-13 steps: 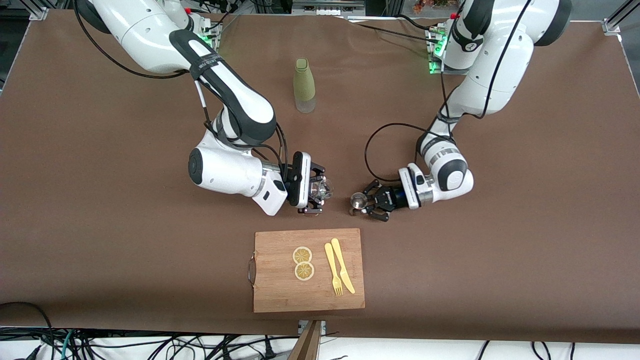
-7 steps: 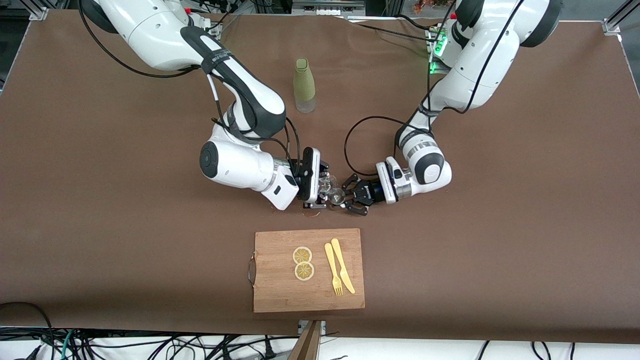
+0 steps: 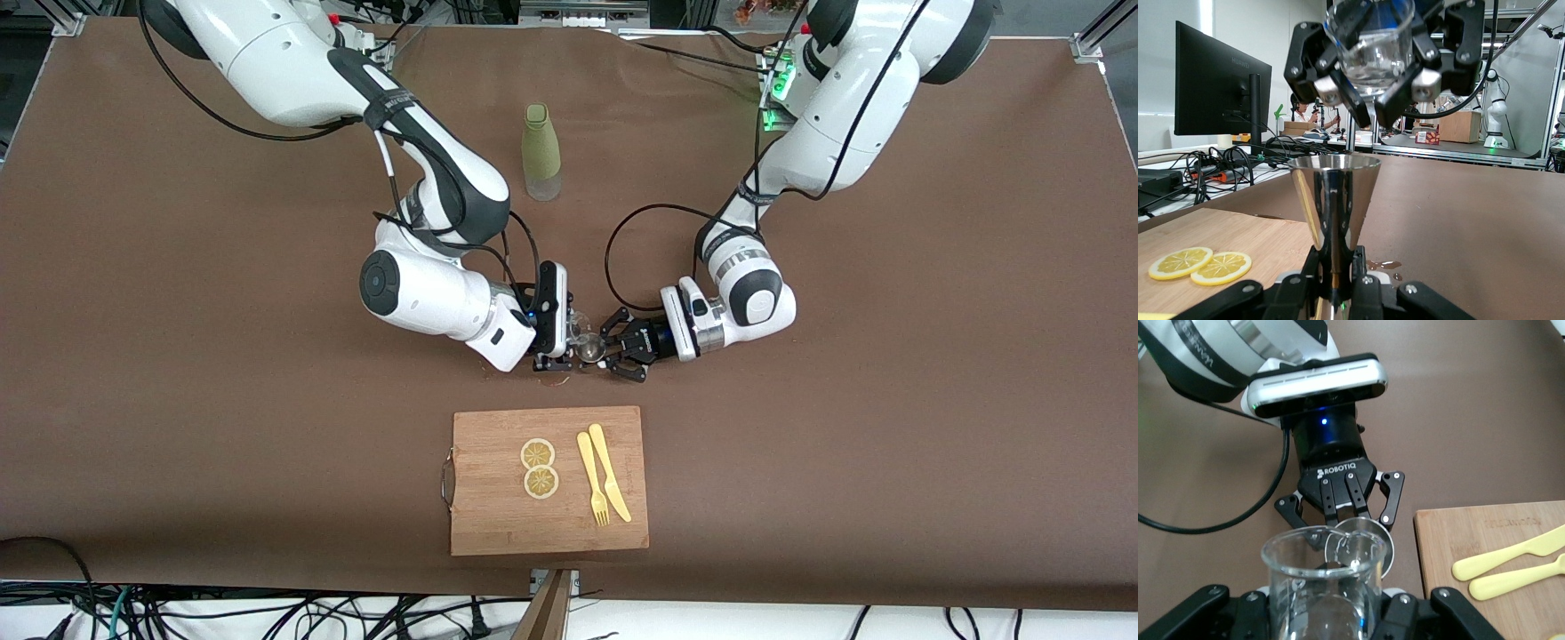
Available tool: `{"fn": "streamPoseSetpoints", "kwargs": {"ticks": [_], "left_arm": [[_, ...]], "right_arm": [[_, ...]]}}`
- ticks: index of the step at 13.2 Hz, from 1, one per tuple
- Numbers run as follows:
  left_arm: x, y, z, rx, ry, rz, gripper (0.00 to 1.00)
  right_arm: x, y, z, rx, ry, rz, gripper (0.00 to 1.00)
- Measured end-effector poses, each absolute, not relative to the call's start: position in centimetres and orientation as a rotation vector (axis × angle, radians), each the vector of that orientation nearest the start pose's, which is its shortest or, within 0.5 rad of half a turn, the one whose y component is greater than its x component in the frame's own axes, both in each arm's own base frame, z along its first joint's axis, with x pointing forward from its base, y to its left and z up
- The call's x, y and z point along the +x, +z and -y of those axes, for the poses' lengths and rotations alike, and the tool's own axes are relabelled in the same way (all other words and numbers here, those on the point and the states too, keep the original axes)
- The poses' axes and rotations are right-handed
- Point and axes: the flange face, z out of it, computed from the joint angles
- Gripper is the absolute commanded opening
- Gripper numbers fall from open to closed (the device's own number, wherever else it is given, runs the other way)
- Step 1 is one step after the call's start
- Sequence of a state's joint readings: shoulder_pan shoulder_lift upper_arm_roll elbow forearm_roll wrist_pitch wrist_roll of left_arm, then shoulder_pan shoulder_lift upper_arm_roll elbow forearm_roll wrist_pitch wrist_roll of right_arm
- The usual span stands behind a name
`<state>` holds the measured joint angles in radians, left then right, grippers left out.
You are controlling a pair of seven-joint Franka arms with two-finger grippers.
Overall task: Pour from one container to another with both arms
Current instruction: 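Tilt the glass cup with the right gripper, pouring into the held jigger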
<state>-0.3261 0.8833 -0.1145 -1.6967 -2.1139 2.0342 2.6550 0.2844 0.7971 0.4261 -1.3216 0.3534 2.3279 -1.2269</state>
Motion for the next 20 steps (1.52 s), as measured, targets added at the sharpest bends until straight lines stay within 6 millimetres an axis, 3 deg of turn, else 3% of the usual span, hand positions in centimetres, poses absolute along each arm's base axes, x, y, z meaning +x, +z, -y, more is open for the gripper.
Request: {"fn": "streamPoseSetpoints", "kwargs": {"ticks": [20], "left_arm": [[58.8,11.3,32.2,1.481,1.348,1.052,0.0]], "right_arm": [[61.8,31.4,-45.1,-1.87,-0.476,2.033,0.0]]}}
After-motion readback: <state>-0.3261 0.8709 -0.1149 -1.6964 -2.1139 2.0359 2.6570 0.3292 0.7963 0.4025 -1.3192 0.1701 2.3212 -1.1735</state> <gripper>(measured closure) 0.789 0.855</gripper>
